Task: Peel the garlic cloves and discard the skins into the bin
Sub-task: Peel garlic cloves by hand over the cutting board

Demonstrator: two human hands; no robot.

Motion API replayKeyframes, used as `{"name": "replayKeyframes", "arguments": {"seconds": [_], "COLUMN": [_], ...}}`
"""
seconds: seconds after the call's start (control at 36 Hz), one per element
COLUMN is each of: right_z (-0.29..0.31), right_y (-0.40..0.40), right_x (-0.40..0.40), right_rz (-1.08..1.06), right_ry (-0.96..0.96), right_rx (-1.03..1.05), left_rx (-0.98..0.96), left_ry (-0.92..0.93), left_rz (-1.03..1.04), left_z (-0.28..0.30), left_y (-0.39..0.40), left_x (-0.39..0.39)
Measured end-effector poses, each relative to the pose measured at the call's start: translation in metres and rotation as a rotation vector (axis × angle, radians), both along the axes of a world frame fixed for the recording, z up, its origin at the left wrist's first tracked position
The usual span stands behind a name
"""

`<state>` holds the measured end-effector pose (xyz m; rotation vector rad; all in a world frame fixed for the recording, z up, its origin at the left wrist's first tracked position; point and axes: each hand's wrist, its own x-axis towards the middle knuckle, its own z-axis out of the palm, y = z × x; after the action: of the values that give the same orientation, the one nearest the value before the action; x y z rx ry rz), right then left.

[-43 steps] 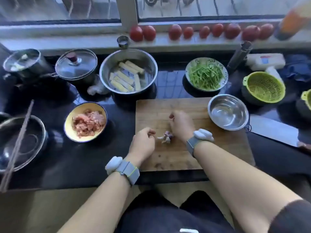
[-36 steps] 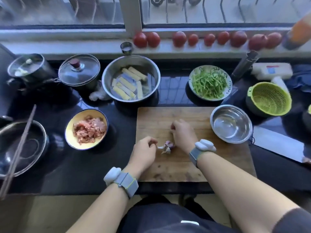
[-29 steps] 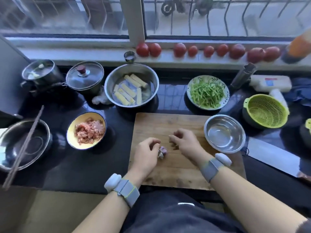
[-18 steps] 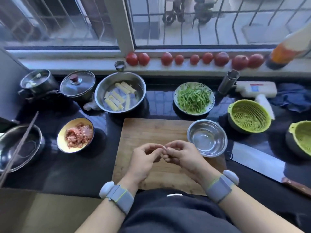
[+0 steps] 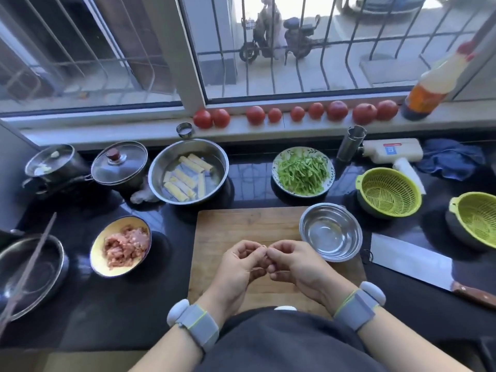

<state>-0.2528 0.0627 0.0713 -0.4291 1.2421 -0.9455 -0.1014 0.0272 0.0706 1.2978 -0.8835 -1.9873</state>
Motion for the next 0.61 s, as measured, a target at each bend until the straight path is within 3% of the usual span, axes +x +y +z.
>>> {"name": "replayKeyframes", "arguments": {"seconds": [0.22, 0.36, 0.61], "right_z": [0.007, 0.011, 0.009], "right_y": [0.004, 0.007, 0.011], "right_x": [0.003, 0.002, 0.001], "right_rz": [0.056, 0.071, 0.081], "right_ry": [-0.23, -0.347, -0.388], "right_rx": [-0.035, 0.039, 0.125], "left_rx": [0.103, 0.085, 0.077], "left_ry": [0.202, 0.226, 0.22], "left_rz": [-0.032, -0.064, -0.055], "left_z": [0.002, 0.0, 0.003], "left_y": [0.001, 0.0, 0.004], "left_x": [0.011, 0.019, 0.018]}}
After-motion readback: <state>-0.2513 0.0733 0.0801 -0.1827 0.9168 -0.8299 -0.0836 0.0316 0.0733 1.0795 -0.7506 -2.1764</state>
